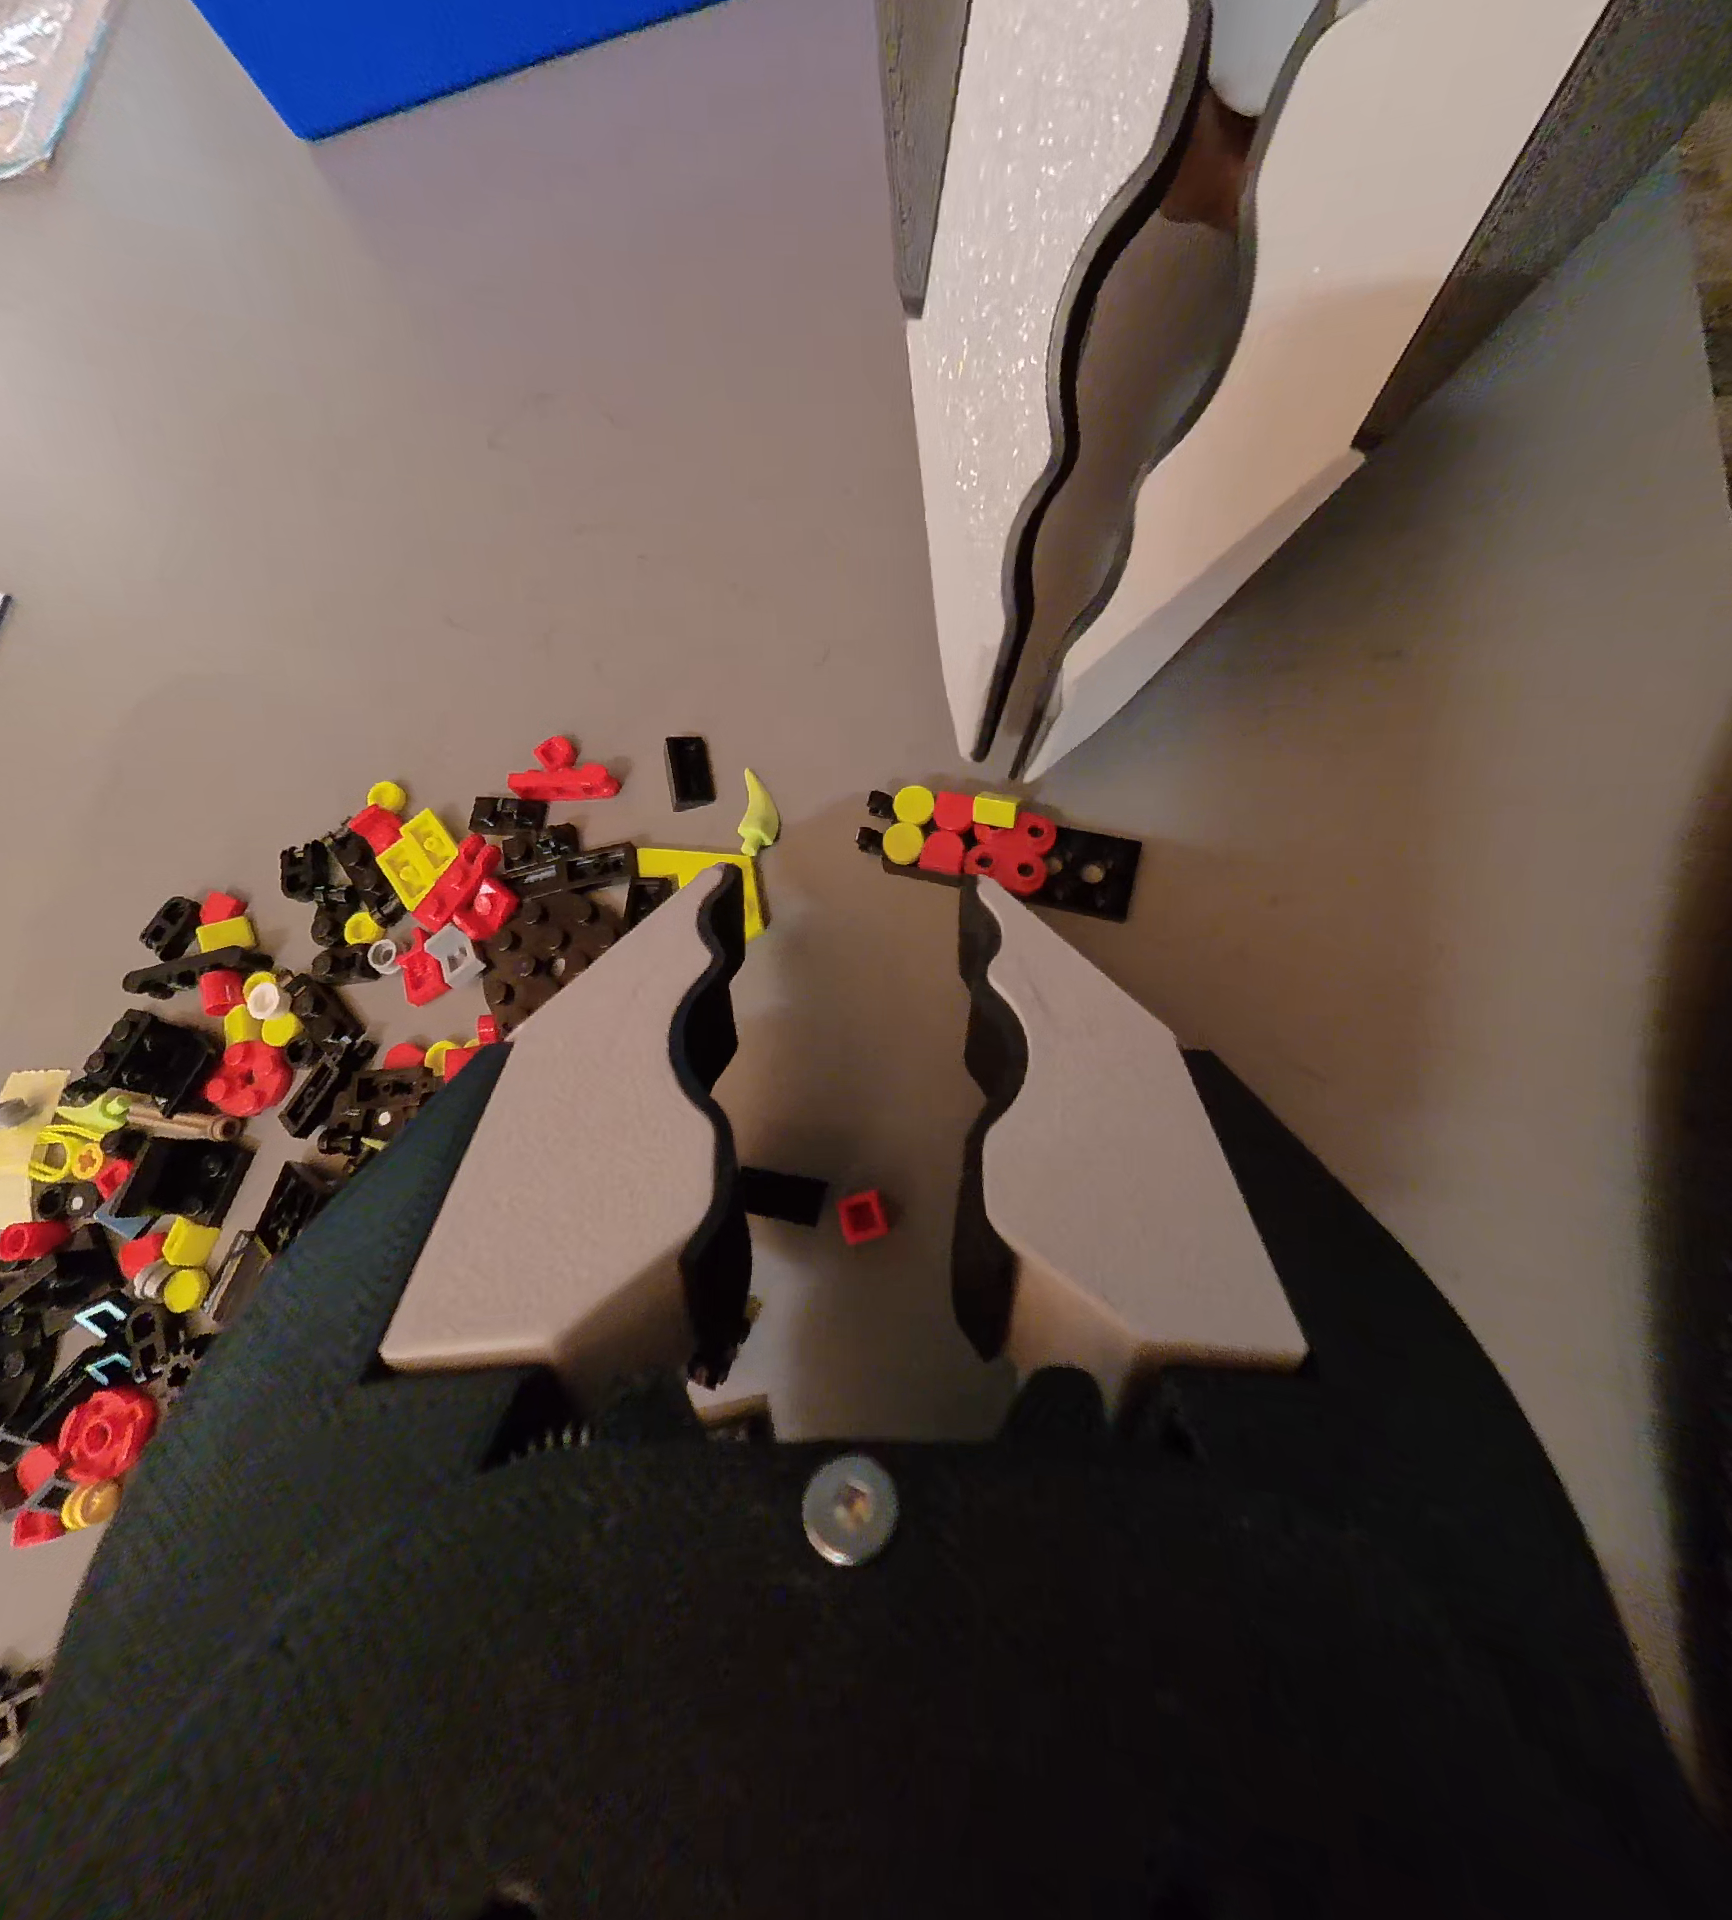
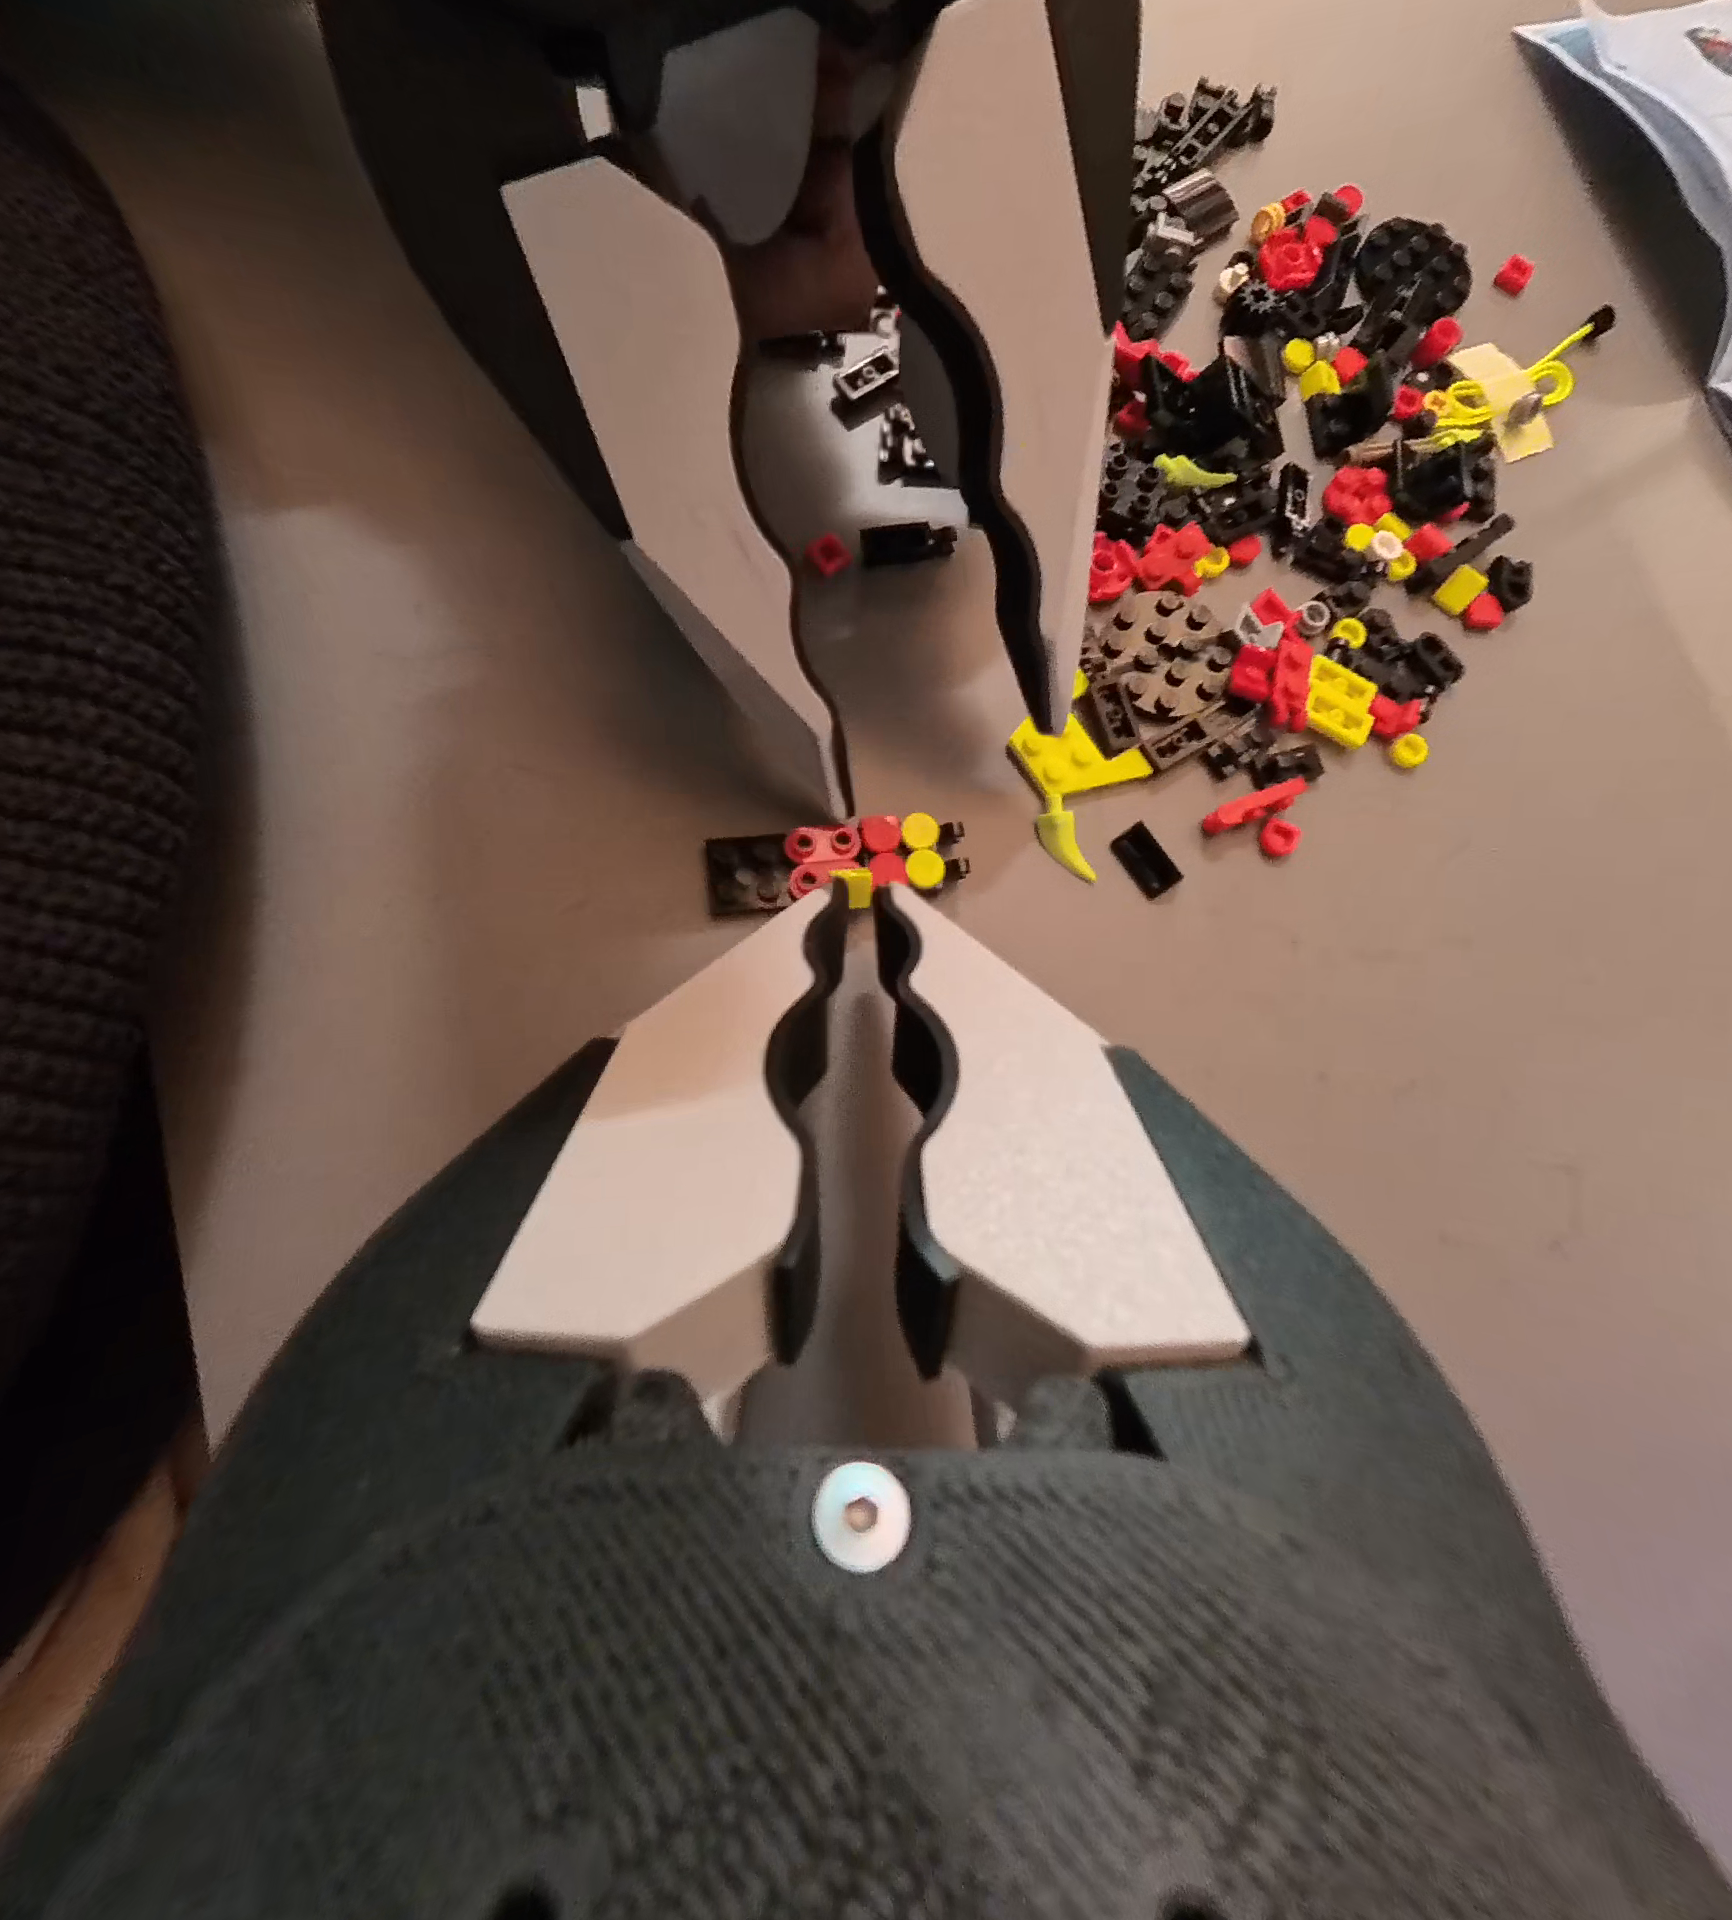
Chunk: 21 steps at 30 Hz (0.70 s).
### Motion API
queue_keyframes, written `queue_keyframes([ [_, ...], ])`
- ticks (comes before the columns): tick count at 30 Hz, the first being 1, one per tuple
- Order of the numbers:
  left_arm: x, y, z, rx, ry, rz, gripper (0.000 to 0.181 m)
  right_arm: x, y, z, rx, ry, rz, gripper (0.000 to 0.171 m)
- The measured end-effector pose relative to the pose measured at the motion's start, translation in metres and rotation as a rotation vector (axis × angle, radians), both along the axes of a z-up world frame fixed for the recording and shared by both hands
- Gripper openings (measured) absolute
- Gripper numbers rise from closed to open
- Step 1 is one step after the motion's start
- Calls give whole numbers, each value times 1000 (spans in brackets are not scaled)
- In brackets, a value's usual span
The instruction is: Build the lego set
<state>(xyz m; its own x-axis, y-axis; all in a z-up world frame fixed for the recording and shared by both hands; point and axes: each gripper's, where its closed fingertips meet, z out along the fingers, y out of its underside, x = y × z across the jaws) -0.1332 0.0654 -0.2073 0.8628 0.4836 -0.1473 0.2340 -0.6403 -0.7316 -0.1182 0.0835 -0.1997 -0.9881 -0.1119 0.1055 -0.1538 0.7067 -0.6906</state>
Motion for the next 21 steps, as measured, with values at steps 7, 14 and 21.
queue_keyframes([
  [7, 3, 1, -5, -40, 8, -19, 38, 2, -3, -4, 19, 12, 2, 0],
  [14, 3, 1, -5, -42, 8, -20, 37, 2, -4, -4, 18, 7, -1, 0],
  [21, 5, 2, -6, -39, -2, -31, 34, 1, -6, -6, 28, -23, 12, 0],
])
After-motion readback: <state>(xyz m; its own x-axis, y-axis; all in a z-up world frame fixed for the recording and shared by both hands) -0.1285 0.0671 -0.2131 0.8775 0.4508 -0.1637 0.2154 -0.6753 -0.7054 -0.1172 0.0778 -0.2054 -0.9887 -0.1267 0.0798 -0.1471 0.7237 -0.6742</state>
